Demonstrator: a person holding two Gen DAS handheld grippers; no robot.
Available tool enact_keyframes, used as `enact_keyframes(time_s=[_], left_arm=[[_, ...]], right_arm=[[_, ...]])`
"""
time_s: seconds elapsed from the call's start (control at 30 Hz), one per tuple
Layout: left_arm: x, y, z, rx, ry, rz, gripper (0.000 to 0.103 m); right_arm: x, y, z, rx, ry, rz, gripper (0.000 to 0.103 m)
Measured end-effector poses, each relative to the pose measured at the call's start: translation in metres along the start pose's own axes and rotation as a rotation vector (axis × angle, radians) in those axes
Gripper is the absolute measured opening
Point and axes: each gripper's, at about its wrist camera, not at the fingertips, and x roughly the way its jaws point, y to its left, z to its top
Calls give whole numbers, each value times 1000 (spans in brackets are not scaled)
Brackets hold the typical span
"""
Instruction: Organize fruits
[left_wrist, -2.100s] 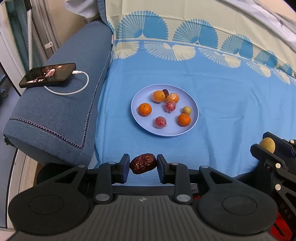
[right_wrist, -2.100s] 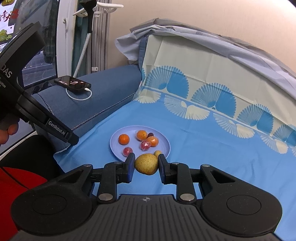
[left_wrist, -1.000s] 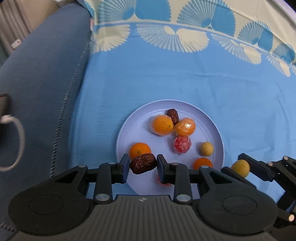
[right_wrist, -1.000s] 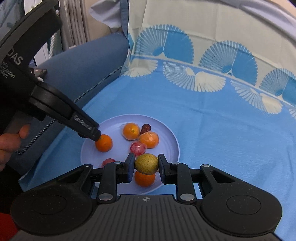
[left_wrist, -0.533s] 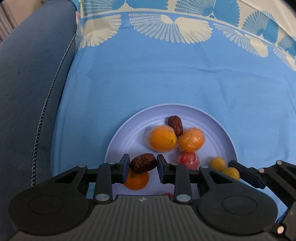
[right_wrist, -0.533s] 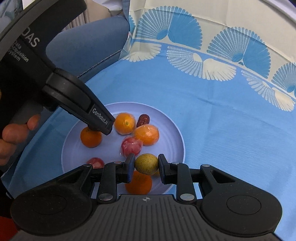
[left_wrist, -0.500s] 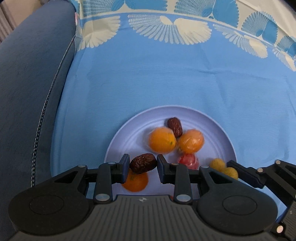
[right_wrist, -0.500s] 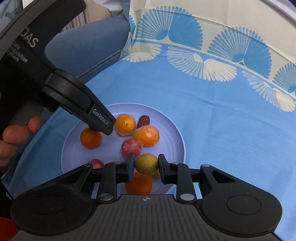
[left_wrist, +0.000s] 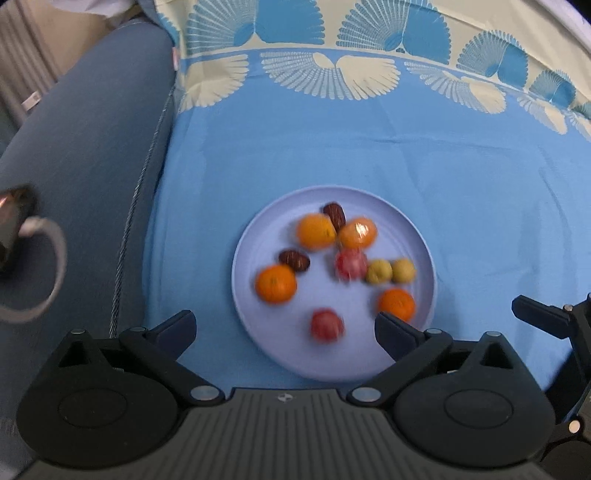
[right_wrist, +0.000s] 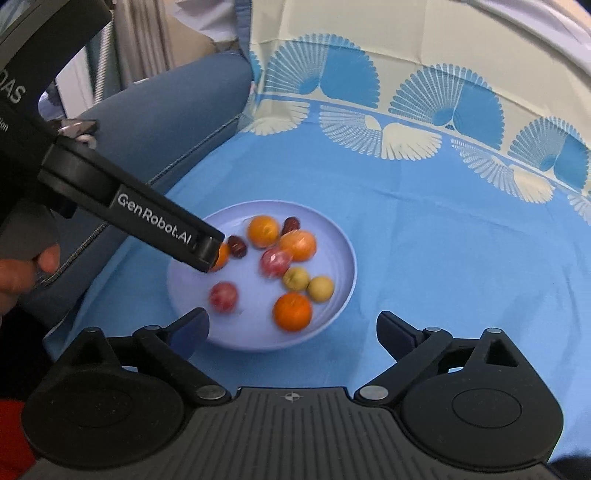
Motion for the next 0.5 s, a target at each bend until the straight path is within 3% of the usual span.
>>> enact_keyframes(time_s=[0.23, 0.5], left_arm=[[-44, 4, -46, -31, -36, 55, 103], [-74, 3, -74, -33, -85, 95, 103]], right_arm=[[-49, 19, -17, -42, -66, -33, 102], [-82, 24, -26, -57, -134, -65, 102]])
